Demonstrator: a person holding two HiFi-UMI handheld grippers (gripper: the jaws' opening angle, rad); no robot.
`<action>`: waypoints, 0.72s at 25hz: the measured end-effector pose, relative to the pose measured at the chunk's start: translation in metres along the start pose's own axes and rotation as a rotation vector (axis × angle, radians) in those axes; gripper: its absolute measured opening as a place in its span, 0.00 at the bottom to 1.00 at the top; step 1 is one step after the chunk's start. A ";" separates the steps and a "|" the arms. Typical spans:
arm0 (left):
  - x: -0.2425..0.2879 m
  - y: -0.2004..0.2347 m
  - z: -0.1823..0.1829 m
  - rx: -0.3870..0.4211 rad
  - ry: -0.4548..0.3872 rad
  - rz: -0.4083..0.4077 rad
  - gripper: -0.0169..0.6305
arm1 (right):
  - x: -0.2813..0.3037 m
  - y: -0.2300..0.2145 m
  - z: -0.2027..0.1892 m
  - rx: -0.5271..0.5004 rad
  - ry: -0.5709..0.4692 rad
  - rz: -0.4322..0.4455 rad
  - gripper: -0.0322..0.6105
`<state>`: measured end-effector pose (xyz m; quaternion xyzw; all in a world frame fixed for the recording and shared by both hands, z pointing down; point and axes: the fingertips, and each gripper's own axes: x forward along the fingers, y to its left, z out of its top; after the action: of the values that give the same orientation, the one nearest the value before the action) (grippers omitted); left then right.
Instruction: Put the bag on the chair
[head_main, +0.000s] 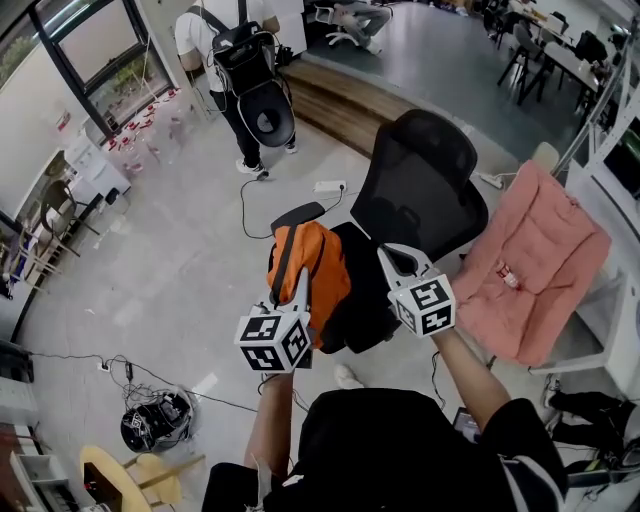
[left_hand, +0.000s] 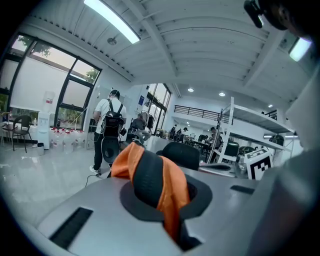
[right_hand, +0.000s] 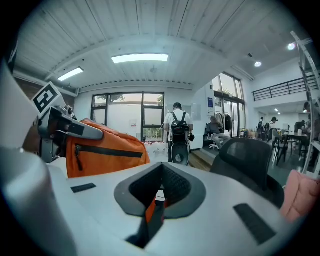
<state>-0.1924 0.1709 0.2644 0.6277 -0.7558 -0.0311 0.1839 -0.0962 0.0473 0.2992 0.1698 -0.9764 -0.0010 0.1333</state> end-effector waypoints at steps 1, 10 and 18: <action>0.004 0.006 0.002 0.002 0.004 -0.004 0.05 | 0.007 0.000 0.002 0.000 0.003 -0.004 0.05; 0.023 0.040 0.012 0.004 0.013 -0.034 0.05 | 0.041 0.000 0.004 -0.007 0.020 -0.034 0.05; 0.042 0.053 0.010 -0.001 0.038 -0.052 0.05 | 0.057 -0.001 -0.006 -0.021 0.062 -0.036 0.05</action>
<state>-0.2513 0.1398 0.2798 0.6475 -0.7355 -0.0243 0.1979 -0.1461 0.0273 0.3199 0.1857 -0.9686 -0.0084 0.1651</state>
